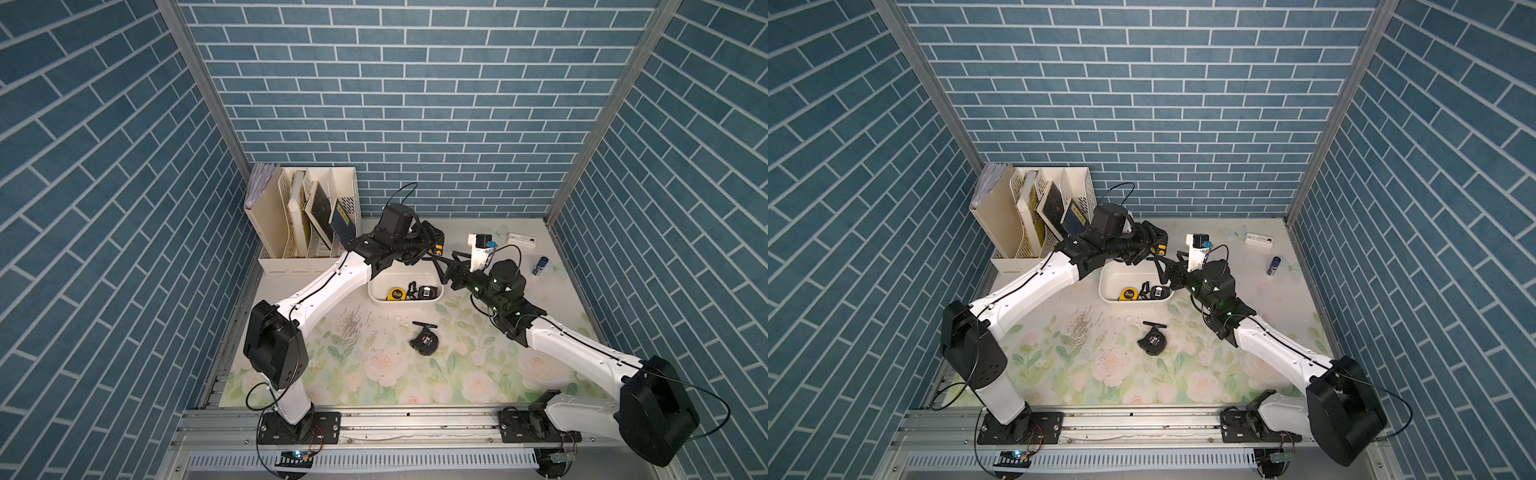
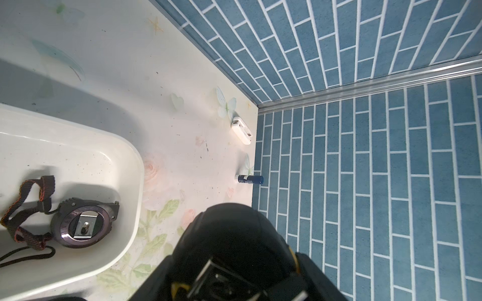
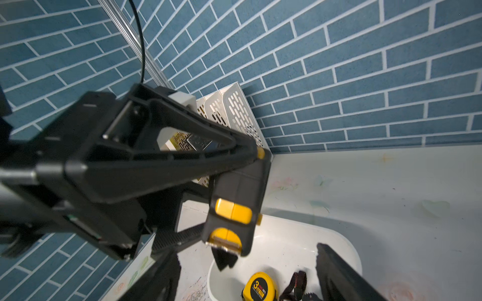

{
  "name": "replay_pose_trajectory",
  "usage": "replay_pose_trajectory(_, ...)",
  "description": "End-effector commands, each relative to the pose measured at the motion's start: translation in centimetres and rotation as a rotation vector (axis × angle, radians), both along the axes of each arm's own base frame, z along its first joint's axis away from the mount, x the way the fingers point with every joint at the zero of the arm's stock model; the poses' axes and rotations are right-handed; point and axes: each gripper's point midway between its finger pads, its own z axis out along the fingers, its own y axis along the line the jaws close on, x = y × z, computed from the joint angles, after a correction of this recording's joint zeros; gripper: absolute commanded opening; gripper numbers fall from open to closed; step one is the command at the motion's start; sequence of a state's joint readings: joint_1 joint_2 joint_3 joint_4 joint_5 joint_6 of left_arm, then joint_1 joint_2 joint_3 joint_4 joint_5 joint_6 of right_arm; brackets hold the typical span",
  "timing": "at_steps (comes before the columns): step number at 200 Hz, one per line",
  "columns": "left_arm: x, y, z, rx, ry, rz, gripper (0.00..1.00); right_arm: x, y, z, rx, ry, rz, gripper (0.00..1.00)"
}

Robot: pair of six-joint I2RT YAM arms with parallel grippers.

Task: Take the tape measure out of the storage box
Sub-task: Pick up the tape measure from the storage box, then place the tape measure at the center of the board.

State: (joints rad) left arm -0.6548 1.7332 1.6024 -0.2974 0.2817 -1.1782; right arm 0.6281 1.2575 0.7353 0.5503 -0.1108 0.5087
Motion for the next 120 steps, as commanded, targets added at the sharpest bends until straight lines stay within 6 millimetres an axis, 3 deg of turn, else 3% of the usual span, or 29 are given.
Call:
replay_pose_trajectory(1,-0.3,0.1,1.9,-0.046,-0.045,-0.006,0.21,0.7,0.7,2.9,0.058,-0.076,0.007,0.83)
replay_pose_trajectory(120,-1.0,0.4,2.5,-0.059,-0.057,-0.010,0.21,3.4,2.4,1.4,0.051,-0.080,-0.010,0.79)
